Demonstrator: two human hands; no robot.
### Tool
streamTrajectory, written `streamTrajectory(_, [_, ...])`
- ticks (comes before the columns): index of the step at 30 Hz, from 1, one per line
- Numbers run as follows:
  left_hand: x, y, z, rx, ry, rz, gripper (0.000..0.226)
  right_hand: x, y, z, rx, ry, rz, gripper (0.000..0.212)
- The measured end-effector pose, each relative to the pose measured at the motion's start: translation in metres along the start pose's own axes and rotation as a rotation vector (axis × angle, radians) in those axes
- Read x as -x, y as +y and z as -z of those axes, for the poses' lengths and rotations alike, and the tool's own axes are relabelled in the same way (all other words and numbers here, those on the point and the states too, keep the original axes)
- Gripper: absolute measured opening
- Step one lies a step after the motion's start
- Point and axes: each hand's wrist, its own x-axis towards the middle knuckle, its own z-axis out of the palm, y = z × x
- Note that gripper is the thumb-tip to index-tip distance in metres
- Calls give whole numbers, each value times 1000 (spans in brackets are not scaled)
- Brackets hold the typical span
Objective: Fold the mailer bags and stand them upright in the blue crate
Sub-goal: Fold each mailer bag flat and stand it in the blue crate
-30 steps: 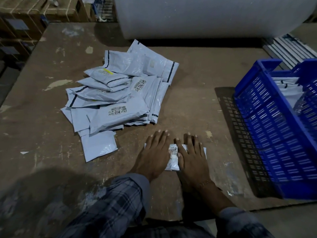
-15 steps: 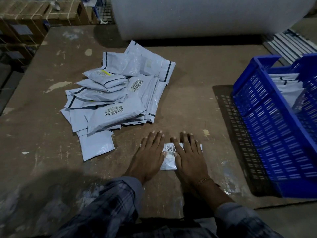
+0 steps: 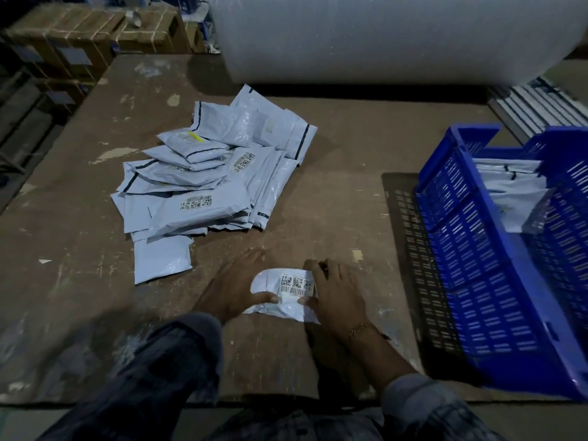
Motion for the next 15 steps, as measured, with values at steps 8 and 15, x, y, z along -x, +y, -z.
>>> streamTrajectory(8, [-3,93,13,22,68,-156,24,15,16,115,141,-48,45,41])
streamTrajectory(15, [-31,158,-26,297,351,-265,52,50,78,228,226,125,7,38])
